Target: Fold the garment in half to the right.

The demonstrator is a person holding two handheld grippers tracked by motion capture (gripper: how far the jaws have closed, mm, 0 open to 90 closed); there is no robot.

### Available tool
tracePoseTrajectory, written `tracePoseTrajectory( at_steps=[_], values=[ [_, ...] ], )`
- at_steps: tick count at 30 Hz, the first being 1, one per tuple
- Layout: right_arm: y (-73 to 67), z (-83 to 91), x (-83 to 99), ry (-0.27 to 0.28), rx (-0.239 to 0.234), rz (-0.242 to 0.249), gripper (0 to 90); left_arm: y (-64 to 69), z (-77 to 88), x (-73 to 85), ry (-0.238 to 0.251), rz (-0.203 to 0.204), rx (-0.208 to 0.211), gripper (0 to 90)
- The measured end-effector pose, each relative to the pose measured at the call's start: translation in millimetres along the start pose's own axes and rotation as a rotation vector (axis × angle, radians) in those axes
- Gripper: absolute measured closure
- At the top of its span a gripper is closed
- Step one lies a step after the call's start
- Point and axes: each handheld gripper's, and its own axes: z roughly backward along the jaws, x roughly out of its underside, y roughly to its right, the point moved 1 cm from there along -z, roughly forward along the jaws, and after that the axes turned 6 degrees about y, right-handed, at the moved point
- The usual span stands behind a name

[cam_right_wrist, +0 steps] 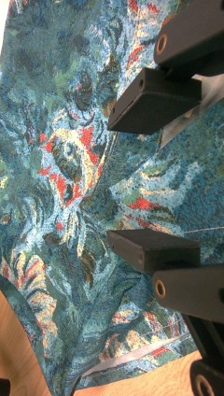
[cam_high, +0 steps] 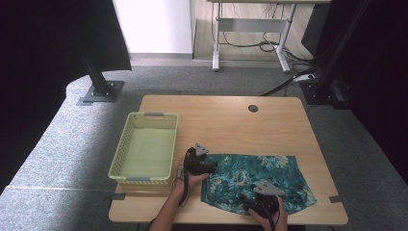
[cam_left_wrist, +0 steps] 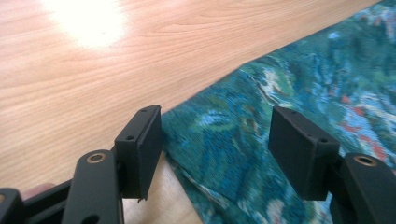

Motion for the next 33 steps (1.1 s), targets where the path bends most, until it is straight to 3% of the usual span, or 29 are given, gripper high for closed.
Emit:
tracePoseTrajectory(
  at_steps=[7,14,16,21,24,27,33],
  values=[
    [-0.2,0.0,0.4,0.003,0.002,-0.002,40.0,-5.8,-8.6,-3.9,-0.018,-0.019,-0.034,34.1],
    [-0.2,0.1,0.7,0.005,0.001,-0.003,40.0,-12.6,-18.2,-2.1,-0.039,-0.007,-0.028,35.6],
    [-0.2,0.1,0.8,0.006,0.001,-0.003,40.0,-14.4,-19.2,-1.5,-0.025,-0.001,-0.025,36.1],
    [-0.4,0.2,1.0,0.007,0.002,-0.004,40.0,-15.9,-18.3,-0.7,-0.018,-0.024,-0.018,49.9],
    [-0.5,0.2,1.1,0.008,0.003,-0.005,40.0,-11.5,-17.7,0.2,-0.021,-0.079,-0.026,57.4],
    [-0.7,0.3,1.3,0.01,0.004,-0.004,40.0,-10.0,-16.8,0.8,-0.021,-0.095,0.011,70.6],
    [-0.7,0.3,1.3,0.009,0.004,-0.004,40.0,-11.5,-17.3,0.4,-0.021,-0.067,0.023,77.4]
  ],
)
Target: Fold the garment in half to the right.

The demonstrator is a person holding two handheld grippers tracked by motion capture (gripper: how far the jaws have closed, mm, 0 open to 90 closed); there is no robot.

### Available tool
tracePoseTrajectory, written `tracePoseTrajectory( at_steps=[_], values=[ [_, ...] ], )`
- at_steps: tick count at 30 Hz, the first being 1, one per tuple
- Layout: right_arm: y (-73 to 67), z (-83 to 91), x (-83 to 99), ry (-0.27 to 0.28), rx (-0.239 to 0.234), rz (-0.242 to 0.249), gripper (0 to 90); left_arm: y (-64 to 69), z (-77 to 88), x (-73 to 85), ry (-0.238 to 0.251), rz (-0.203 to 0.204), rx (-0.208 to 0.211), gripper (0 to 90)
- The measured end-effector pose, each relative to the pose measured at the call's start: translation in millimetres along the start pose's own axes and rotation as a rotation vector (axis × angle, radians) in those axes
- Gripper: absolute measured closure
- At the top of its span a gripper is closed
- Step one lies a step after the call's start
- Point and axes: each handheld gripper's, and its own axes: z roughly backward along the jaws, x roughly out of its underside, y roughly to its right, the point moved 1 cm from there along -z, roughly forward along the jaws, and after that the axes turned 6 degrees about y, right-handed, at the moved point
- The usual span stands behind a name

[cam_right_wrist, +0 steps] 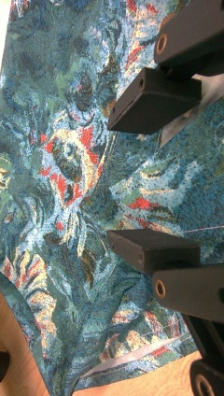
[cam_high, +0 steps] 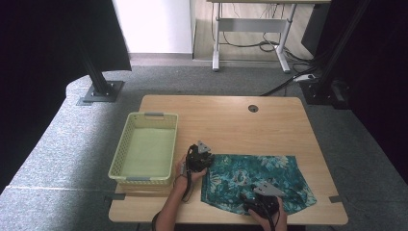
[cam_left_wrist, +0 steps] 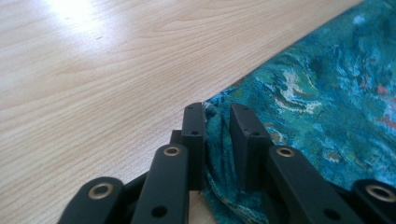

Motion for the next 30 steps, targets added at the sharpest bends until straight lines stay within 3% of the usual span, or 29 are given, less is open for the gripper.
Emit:
tracePoseTrajectory(
  at_steps=[3,13,17,24,30],
  values=[
    [-0.3,0.1,-0.2,-0.002,0.002,0.001,40.0,1.4,-0.1,0.1,0.001,-0.011,0.0,78.6],
    [-0.3,-0.5,-3.2,-0.017,0.002,0.011,37.6,-2.2,0.2,0.3,-0.001,0.03,0.034,85.1],
    [-0.5,0.7,-5.4,0.005,0.002,-0.004,35.9,-1.3,0.2,0.3,0.0,0.023,0.029,85.6],
    [-12.2,10.0,-17.8,0.068,-0.053,0.04,35.9,0.0,0.2,0.3,0.001,0.012,0.017,85.7],
    [-26.3,7.8,-23.7,0.054,-0.141,0.069,35.9,-0.7,0.1,0.3,0.002,0.018,0.021,86.0]
  ],
)
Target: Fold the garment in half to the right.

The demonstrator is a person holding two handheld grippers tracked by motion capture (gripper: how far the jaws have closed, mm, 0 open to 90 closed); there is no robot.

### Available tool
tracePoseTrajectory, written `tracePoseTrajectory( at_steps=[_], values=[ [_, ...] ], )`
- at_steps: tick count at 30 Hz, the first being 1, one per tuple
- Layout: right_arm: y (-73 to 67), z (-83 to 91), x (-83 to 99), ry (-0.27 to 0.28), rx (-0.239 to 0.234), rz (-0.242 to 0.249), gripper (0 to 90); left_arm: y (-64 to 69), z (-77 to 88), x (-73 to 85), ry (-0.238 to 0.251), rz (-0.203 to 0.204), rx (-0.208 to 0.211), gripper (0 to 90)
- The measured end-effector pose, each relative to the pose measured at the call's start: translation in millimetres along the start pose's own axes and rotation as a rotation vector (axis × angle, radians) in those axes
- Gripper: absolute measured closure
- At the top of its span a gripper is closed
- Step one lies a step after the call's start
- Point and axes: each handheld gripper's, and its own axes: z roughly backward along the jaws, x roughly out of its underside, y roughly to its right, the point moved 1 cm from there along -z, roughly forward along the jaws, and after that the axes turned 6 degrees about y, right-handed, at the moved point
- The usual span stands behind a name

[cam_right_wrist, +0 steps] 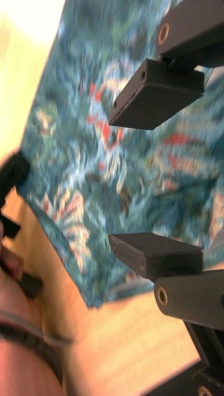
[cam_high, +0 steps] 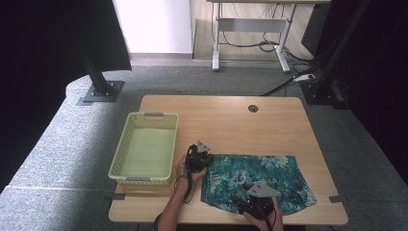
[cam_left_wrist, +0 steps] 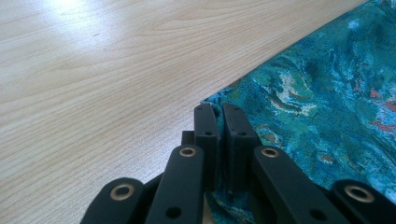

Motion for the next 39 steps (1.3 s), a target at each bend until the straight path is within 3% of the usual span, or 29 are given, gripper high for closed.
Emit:
tracePoseTrajectory(
  at_steps=[12,16,25,29,31,33,39],
  values=[
    [-25.7,-23.4,-12.3,-0.023,-0.081,0.031,36.0,0.0,0.0,0.0,0.001,-0.001,0.0,86.0],
    [-34.6,-36.7,-15.8,-0.059,-0.108,0.042,35.9,1.5,0.1,0.1,0.0,-0.014,-0.01,86.1],
    [-52.3,-68.6,-14.3,-0.129,-0.131,0.044,32.0,-0.4,1.1,0.7,-0.001,-0.001,0.002,86.0],
    [-61.1,-76.0,-15.6,-0.137,-0.103,0.067,29.6,-1.6,1.7,1.2,0.002,0.009,0.007,86.0],
    [-65.8,-78.4,-16.8,-0.148,-0.064,0.09,30.8,-1.9,2.1,1.4,0.001,0.01,0.008,86.0],
    [-67.9,-79.7,-18.5,-0.155,-0.045,0.084,32.3,-1.9,2.5,1.6,-0.001,0.007,0.005,86.0],
    [-64.3,-78.9,-20.4,-0.154,-0.007,0.065,50.5,-1.1,2.6,1.6,0.0,-0.002,-0.001,86.0]
  ],
)
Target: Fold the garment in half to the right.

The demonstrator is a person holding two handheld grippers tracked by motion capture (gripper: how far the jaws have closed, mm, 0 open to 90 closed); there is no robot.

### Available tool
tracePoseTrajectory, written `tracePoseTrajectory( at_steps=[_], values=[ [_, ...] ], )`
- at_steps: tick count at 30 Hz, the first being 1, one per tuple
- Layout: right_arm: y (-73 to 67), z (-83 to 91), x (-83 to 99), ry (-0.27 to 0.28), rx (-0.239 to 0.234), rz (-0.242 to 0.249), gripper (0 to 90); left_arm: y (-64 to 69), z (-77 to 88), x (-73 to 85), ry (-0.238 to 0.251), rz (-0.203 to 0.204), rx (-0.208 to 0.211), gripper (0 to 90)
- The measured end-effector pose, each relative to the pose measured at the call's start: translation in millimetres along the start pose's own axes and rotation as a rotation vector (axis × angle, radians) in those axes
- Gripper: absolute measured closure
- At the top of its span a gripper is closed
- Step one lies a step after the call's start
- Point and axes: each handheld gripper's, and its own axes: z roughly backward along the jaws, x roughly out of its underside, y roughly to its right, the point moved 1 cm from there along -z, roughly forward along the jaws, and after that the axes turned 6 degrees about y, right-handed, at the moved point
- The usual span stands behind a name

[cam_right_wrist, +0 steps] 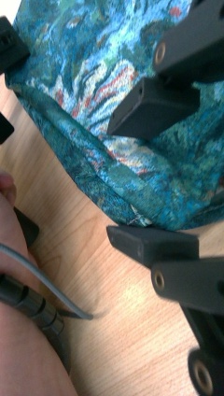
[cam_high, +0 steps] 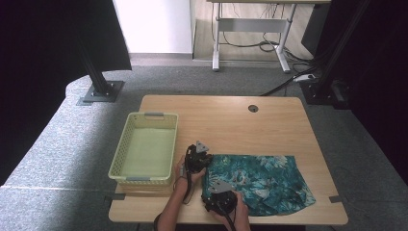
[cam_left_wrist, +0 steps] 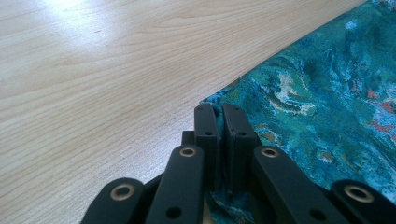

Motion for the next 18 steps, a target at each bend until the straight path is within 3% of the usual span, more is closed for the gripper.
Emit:
tracePoseTrajectory(
  at_steps=[4,8,13,18],
  values=[
    [6.7,3.3,1.5,0.001,0.006,0.005,67.5,2.9,0.0,0.1,0.001,-0.023,-0.017,86.1],
    [10.8,5.1,1.9,-0.004,0.013,0.025,78.3,-2.1,0.0,-0.1,-0.001,0.018,0.011,86.1],
    [10.2,5.6,2.6,-0.001,0.025,0.045,82.2,-1.6,0.1,-0.1,0.001,0.043,0.004,86.1],
    [14.9,9.2,3.2,0.009,0.008,0.004,83.6,2.2,4.3,-6.9,0.003,0.049,0.017,86.3]
  ],
)
